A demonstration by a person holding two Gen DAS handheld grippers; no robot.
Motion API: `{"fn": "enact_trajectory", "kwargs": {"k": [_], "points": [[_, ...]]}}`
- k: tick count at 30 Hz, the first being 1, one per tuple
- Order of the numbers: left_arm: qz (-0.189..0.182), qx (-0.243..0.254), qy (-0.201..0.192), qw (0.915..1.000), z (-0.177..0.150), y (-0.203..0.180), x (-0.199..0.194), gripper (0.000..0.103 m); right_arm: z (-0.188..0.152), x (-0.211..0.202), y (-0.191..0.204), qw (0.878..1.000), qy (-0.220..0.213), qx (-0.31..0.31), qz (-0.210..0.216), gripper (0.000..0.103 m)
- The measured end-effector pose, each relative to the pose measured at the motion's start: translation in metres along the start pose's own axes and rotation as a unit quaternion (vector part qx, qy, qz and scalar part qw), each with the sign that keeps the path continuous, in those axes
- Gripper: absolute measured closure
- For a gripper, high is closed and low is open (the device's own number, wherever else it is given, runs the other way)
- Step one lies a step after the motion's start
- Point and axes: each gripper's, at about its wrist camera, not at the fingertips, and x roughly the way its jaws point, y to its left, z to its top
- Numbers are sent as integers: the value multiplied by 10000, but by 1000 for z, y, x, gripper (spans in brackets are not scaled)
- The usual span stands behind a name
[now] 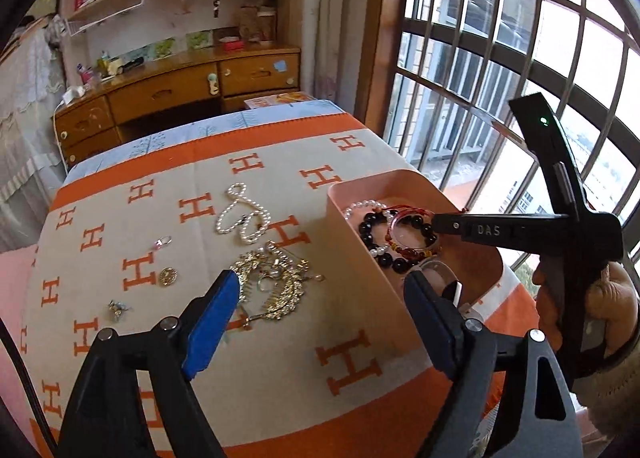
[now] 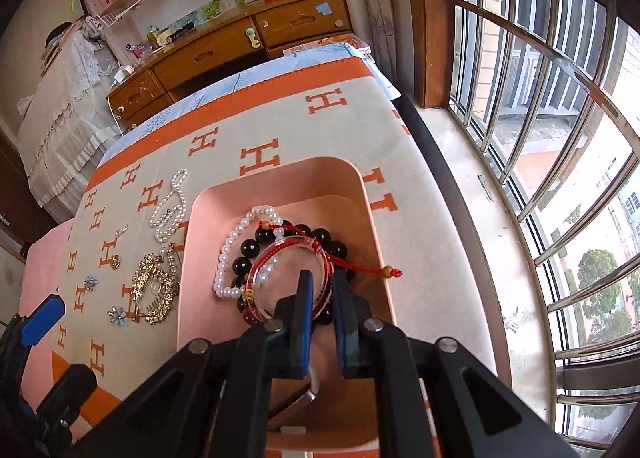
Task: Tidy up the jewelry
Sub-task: 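Carry the red bangle and pink watch into the pink box and release, then reach the right tool to the pearl necklace and grasp it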
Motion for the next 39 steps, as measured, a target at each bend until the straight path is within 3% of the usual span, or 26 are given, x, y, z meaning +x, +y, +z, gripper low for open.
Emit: {"fn": "enact_trajectory", "kwargs": {"k": [6, 8, 28, 39], "points": [[211, -361, -106, 9991, -8, 22, -12, 14, -12, -17, 15, 9997, -174, -26, 148, 83], [284, -412, -158, 9986, -10, 25, -16, 8, -15, -23, 21, 9994, -235, -21, 235, 81], [746, -590, -575, 9938, -26, 46, -57, 7, -46, -54, 93, 9942, -463, -660, 706, 81], [1101, -959, -554, 9877, -27, 95, -61, 6, -34, -42, 128, 9909, -367, -1035, 781, 81]]}}
